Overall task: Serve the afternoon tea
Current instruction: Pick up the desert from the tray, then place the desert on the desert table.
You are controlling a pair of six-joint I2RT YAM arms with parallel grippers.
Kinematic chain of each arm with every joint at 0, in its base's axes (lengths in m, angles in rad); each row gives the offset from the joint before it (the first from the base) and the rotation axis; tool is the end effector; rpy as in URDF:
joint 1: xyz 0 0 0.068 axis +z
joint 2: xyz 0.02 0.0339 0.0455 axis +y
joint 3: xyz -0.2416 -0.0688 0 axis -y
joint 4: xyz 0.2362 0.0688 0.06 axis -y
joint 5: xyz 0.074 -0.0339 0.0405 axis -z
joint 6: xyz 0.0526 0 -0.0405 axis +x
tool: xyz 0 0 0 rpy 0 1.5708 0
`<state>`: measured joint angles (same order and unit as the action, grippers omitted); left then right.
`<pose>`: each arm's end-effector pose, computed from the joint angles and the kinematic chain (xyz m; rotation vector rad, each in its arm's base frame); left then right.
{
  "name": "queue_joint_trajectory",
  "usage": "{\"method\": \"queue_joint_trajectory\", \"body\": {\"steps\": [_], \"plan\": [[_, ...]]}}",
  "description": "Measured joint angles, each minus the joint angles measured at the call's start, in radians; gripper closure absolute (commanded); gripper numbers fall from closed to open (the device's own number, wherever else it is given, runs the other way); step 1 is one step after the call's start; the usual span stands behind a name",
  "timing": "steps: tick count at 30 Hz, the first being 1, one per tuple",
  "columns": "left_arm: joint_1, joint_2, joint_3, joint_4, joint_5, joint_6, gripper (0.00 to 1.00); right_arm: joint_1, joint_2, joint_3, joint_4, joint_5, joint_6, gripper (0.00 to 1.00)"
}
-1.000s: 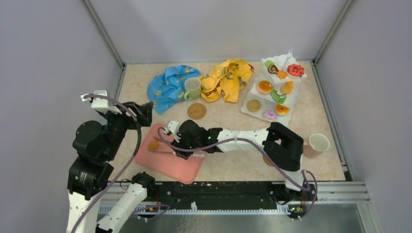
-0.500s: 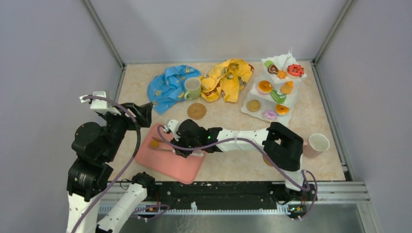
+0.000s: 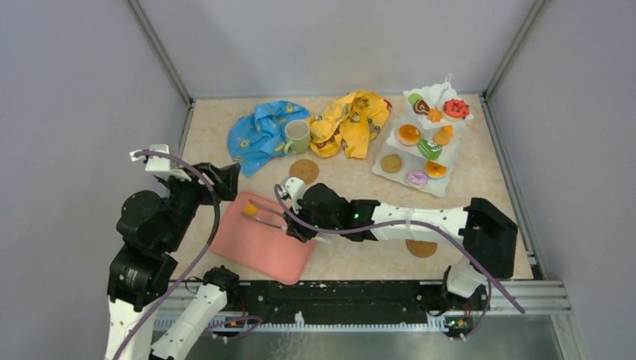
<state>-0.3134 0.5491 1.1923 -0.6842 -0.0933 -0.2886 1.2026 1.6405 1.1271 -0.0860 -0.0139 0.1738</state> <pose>0.0902 -0.0241 0.4241 -0.0526 1.6247 -0.3897 0.1349 0.3516 0.2194 -1.1307 1.9837 0.7778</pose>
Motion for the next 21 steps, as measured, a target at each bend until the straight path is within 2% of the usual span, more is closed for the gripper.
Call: {"method": "queue_joint_trajectory", "body": {"steps": [11,21], "plan": [[0.0,-0.004,-0.124,0.044,0.045,-0.004,0.01,-0.002,-0.182,-0.143,-0.019,0.125,0.039,0.67],[0.0,-0.004,-0.339,0.161,0.202,-0.005,0.01,-0.089,-0.459,-0.264,-0.194,0.256,0.113,0.67]]}}
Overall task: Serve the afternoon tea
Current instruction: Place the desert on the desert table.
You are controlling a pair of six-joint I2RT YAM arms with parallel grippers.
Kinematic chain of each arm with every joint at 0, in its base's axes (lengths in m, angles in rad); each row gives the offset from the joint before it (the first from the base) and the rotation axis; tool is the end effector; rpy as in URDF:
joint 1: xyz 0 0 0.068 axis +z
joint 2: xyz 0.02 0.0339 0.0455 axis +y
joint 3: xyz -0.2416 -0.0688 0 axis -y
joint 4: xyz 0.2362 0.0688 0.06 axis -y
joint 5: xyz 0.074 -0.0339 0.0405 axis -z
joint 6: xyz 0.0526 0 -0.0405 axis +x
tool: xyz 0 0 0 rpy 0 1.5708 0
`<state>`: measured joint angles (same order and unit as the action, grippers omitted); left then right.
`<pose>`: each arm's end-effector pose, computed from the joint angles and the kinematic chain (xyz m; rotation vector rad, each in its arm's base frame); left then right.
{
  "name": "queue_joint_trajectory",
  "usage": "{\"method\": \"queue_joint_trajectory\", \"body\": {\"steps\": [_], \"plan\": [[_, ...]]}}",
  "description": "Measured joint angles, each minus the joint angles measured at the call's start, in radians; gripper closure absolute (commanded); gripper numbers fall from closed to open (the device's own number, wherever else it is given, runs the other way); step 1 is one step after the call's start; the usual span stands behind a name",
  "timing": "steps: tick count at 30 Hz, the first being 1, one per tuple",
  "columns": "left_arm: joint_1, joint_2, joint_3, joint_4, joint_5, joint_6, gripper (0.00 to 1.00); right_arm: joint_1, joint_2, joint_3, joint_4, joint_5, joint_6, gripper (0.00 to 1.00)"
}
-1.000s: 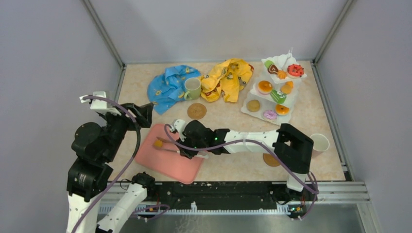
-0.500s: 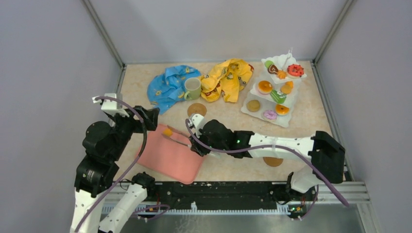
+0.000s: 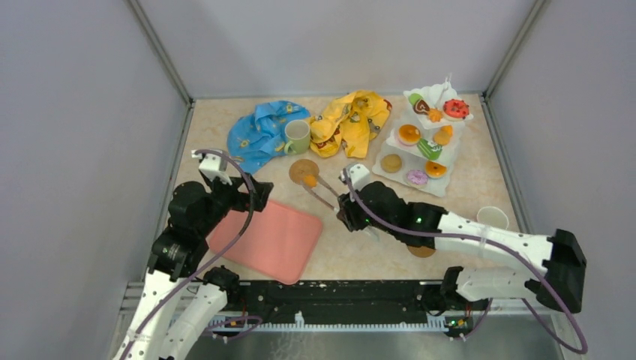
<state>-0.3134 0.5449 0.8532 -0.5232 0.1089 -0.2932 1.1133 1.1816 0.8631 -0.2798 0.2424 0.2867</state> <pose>0.1349 -0.0497 0.3406 0.0979 1.8132 -0.5307 0.1327 0.2409 0.2496 -0.7525 2.0679 0.5432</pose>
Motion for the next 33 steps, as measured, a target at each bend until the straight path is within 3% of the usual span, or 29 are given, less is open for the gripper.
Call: {"method": "queue_joint_trajectory", "body": {"steps": [10,23,33], "plan": [[0.0,0.039,-0.208,0.062,0.07,0.047,0.01,-0.138,-0.212,-0.042,-0.179,0.127,0.084,0.67],[0.0,0.194,-0.213,0.085,0.112,0.08,0.01,-0.312,-0.313,-0.106,-0.281,0.159,0.148,0.66],[0.0,0.133,-0.213,0.093,0.11,0.085,0.01,-0.426,-0.312,-0.178,-0.241,0.16,0.164,0.66]]}}
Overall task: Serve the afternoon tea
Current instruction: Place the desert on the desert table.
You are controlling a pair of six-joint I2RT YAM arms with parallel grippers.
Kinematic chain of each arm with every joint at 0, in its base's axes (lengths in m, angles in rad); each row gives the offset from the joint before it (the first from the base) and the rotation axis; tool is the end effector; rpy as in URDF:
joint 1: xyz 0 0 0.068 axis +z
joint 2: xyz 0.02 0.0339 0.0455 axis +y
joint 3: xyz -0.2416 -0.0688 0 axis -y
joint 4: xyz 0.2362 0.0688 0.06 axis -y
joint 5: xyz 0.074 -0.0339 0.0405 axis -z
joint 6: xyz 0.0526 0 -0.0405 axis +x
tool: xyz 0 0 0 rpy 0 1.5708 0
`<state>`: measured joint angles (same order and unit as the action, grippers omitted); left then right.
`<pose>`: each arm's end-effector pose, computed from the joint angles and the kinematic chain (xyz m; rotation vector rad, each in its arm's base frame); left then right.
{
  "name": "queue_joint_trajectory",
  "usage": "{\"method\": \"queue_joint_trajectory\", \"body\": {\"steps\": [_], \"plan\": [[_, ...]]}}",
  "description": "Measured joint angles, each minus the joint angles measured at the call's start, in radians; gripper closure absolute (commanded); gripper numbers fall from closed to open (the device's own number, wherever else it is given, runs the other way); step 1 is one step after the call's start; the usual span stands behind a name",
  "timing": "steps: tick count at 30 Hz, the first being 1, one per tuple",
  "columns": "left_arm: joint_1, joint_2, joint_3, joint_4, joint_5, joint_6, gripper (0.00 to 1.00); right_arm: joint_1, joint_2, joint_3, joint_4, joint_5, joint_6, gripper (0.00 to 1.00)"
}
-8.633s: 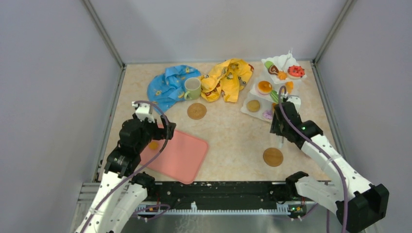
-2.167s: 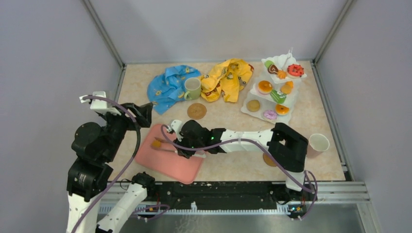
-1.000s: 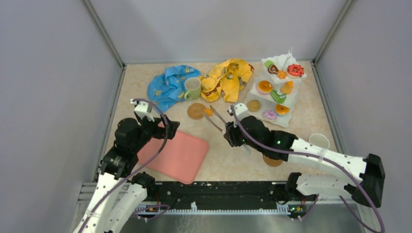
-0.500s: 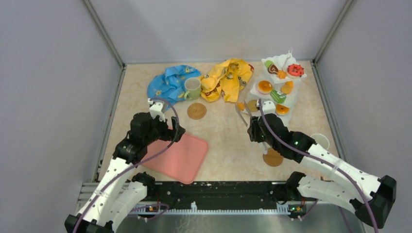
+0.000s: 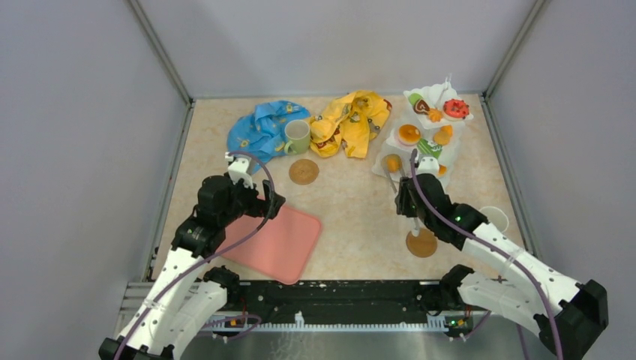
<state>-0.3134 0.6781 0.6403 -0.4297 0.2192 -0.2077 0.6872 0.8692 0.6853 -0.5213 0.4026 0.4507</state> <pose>0.1696 -0.0670 0.2596 0.2488 2.0557 -0.5472 0.1680 0.1112 0.2345 -0.0537 2.2143 0.1698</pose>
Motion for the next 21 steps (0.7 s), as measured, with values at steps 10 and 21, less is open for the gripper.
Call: {"method": "queue_joint_trajectory", "body": {"steps": [10,21], "plan": [[0.0,-0.006,0.0,0.005,-0.003,0.002,0.01,-0.069,0.053,-0.018,0.132,-0.009,0.006,0.66],[-0.003,-0.006,0.0,0.005,0.002,0.001,0.01,-0.133,0.129,-0.044,0.278,-0.019,0.045,0.66]]}}
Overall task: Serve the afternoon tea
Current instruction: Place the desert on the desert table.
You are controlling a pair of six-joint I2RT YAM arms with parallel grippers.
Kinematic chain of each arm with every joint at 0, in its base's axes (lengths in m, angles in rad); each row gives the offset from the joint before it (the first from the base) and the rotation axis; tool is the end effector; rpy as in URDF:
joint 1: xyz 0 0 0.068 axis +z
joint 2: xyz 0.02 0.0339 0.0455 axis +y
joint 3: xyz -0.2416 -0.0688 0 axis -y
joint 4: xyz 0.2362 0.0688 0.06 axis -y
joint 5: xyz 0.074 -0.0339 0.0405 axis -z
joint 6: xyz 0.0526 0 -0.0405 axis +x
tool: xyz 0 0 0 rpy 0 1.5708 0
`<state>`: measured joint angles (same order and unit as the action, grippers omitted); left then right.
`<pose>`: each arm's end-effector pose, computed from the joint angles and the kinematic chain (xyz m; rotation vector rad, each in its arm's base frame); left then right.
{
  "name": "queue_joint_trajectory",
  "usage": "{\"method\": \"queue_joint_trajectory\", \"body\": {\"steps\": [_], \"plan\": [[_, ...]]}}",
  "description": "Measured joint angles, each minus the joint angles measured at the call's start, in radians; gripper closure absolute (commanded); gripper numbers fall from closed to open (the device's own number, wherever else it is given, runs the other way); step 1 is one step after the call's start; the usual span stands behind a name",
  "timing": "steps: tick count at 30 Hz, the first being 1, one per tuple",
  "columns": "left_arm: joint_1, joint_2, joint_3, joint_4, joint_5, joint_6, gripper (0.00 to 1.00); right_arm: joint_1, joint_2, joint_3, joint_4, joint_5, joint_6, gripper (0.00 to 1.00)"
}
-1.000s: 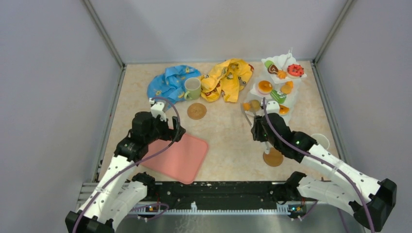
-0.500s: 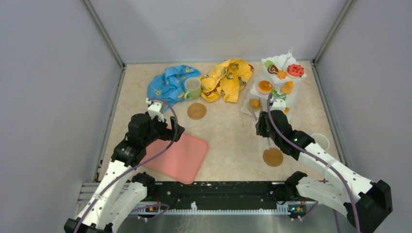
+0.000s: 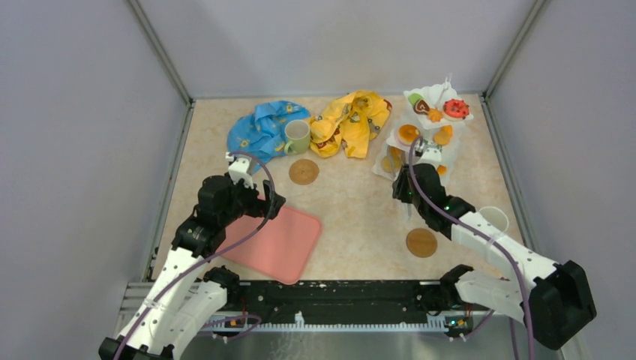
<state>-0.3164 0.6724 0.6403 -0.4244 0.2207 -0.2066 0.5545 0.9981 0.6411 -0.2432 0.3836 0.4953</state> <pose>0.1689 -0.0674 0.2611 0.2544 2.0441 -0.5509 0.2082 0.1058 0.2209 0.1541 2.1232 0.2038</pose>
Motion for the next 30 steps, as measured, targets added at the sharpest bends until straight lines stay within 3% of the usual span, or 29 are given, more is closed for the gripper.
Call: {"method": "queue_joint_trajectory", "body": {"steps": [30], "plan": [[-0.011,-0.003,0.0,-0.001,-0.002,0.001,0.01,-0.048,0.211,-0.013,0.259,0.074,0.074,0.66]]}}
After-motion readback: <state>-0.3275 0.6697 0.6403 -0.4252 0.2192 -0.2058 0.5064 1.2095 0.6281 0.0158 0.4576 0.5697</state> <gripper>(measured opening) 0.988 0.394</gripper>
